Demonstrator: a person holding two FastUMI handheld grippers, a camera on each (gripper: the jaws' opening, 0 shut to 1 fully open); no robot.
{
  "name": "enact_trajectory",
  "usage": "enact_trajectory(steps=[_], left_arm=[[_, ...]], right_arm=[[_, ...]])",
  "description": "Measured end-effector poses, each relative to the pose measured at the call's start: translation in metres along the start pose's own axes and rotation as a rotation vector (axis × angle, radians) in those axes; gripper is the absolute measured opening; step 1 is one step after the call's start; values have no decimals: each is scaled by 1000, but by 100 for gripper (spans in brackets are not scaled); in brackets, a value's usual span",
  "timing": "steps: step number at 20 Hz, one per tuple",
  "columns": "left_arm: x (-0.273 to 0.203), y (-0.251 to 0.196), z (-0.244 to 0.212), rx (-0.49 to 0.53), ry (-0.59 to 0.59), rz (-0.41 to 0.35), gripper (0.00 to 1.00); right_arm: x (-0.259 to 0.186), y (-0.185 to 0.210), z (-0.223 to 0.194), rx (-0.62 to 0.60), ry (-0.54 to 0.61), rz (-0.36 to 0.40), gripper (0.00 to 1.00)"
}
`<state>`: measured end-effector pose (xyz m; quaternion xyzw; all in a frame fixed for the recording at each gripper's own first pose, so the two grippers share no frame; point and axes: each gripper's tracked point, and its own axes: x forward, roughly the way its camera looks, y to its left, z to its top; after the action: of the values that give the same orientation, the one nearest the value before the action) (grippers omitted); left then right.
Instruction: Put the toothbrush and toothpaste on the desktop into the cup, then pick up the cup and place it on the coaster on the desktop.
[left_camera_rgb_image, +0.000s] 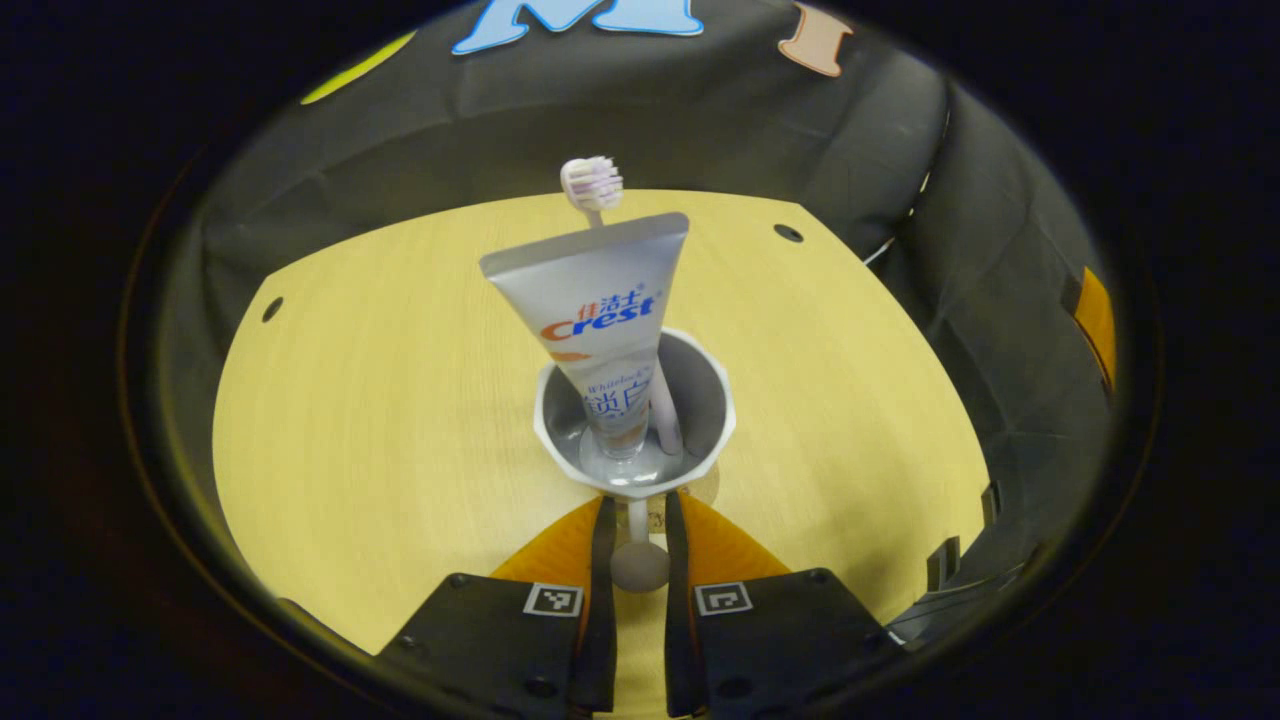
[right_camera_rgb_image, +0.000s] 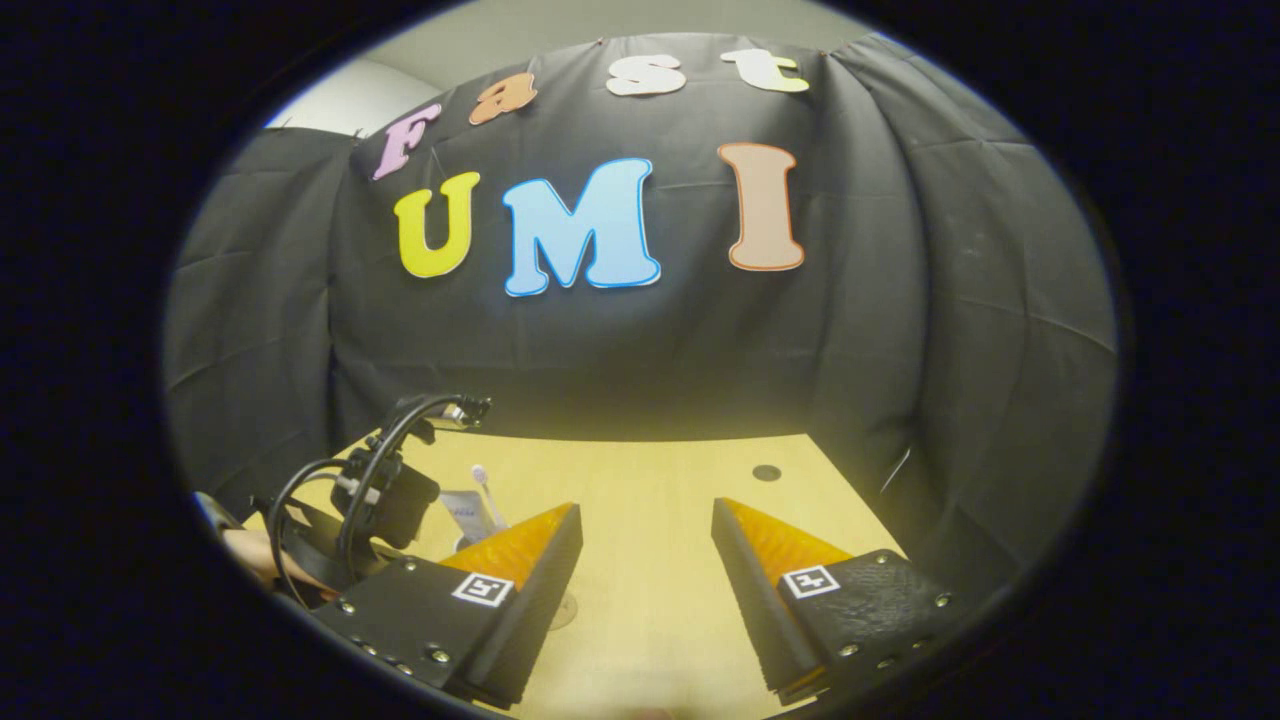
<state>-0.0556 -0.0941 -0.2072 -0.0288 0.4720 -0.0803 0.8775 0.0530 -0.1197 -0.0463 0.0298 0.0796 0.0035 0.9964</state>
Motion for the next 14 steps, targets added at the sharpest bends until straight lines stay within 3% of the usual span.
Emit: enact_trajectory(steps=[1, 4, 5, 6, 8, 9, 10, 12, 13, 14], left_arm=[[2, -2, -1, 2, 5, 0, 26], [8, -5, -5, 1, 21, 4, 27], [8, -6, -5, 3, 25, 8, 26], [9, -6, -5, 10, 23, 13, 27], [9, -7, -5, 14, 28, 19, 27], [10, -7, -5, 15, 30, 24, 26], [11, -7, -6, 15, 31, 29, 27], [11, -8, -6, 18, 35, 40, 26], [11, -9, -6, 20, 38, 45, 27], [11, -9, -7, 22, 41, 50, 27]], right_arm=[[0, -2, 0, 1, 0, -2, 78], [-1, -8, -2, 1, 3, -3, 78], [-2, -9, -3, 2, 5, -3, 83], [-2, -11, -3, 3, 7, -3, 78], [-1, -11, -4, 7, 10, 2, 78], [-1, -11, -5, 6, 11, 7, 83], [-1, -10, -5, 4, 12, 11, 78], [0, -9, -5, -2, 12, 21, 78], [-1, -8, -5, -4, 12, 27, 83], [-2, -8, -3, -6, 10, 32, 78]])
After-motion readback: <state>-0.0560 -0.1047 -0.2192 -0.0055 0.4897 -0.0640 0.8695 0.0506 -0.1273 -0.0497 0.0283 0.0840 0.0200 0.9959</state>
